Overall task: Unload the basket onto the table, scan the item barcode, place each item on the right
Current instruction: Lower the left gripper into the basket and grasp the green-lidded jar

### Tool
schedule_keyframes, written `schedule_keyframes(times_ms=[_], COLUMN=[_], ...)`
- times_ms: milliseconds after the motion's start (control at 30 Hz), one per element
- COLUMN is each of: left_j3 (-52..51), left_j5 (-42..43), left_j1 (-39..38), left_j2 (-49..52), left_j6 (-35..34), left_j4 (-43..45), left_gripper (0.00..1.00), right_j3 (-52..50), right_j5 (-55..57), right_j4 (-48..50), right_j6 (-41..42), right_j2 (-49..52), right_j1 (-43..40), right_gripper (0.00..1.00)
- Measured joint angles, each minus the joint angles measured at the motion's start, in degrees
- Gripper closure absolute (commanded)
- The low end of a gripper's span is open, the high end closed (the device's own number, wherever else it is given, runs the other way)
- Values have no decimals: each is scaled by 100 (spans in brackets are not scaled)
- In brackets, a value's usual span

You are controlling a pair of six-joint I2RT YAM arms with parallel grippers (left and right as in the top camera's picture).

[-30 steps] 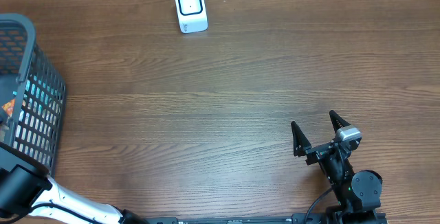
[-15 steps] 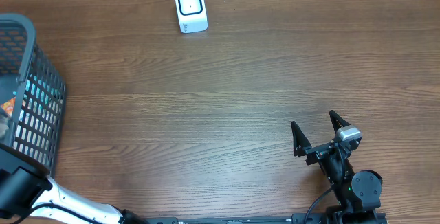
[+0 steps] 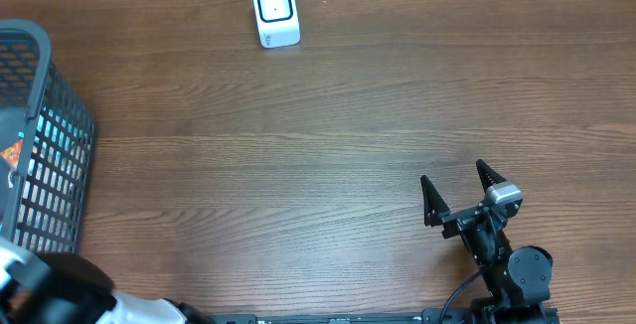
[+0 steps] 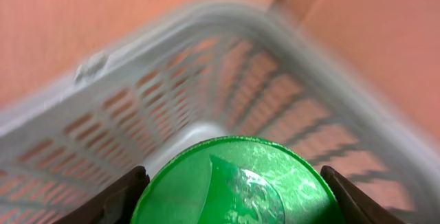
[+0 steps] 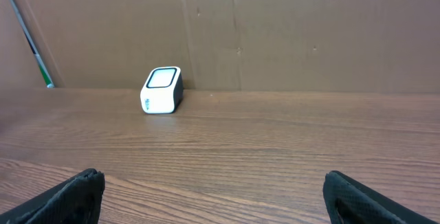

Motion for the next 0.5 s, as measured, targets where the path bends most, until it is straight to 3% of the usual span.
schedule_keyframes(times_ms=[267, 500], left_j3=[203, 280], left_j5=[153, 142], left_j1=[-1067, -2428], left_j2=[-1414, -1843], left_j6=[-76, -76], left_j4=[-116, -1008], left_gripper=[37, 35], right_j3=[0, 0], right_j5=[0, 0], right_j4=[0, 2], right_j6=[0, -2], right_j2=[0, 0], right_j1=[0, 0], right_gripper=[0, 0])
